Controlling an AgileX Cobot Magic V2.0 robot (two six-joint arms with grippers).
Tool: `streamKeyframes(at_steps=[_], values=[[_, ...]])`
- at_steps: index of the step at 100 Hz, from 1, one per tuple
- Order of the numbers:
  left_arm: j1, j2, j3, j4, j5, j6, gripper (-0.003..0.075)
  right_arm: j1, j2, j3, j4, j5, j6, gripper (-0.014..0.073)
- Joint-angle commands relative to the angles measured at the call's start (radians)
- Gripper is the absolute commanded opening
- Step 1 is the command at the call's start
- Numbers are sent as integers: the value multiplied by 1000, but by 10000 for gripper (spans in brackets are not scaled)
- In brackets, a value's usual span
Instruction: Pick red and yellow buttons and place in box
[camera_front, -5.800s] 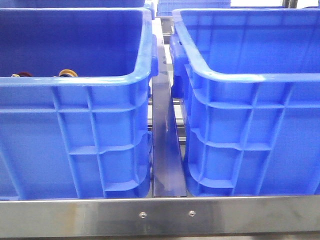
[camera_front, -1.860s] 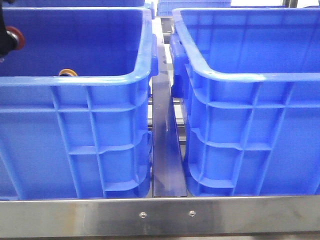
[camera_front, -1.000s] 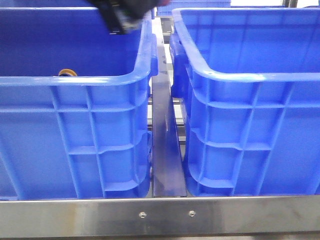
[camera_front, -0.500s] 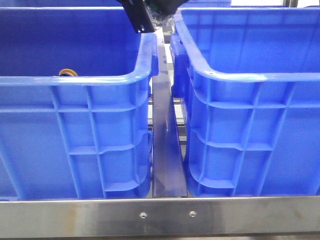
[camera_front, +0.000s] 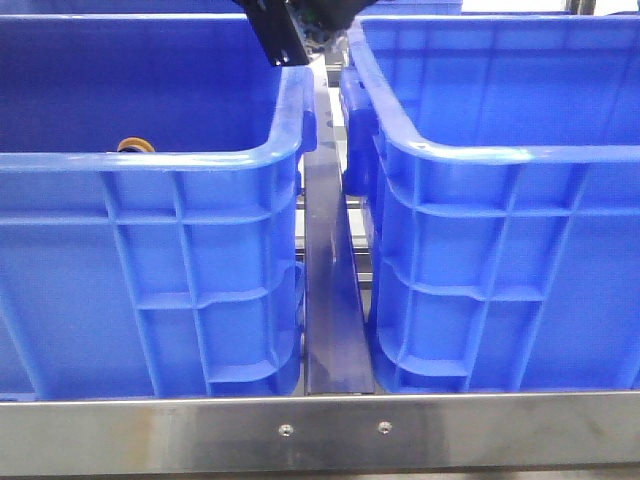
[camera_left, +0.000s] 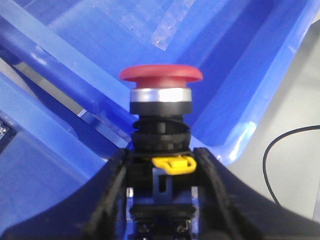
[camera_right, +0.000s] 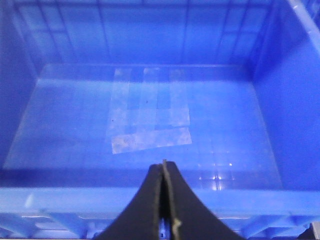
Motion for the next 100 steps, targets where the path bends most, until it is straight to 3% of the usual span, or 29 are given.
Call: streamKeyframes(at_steps=[1,13,29,37,55,73,82,100], values=[[-8,-35,-28,-22,-64,1,153,-3,99,-87,9,-52,-8,-85],[-8,-35,-28,-22,-64,1,153,-3,209,-165,43,-49,-8,82],[-8,-35,-28,-22,-64,1,153,-3,325,-249,57,-32,-8,491],[-8,-35,-28,-22,-64,1,153,-3,369,-274,70,-21,-8,570],[-8,-35,-28,-22,-64,1,153,-3,436,-293,191,-32,0,528],[-8,-35,-28,-22,-64,1,153,-3,489,-296,393,-18,-20,410],[-8,-35,-28,-22,-64,1,153,-3,520,-314,531,52,-121,402],[-8,-35,-28,-22,-64,1,153,-3,604,-372,937,215,-353,402]])
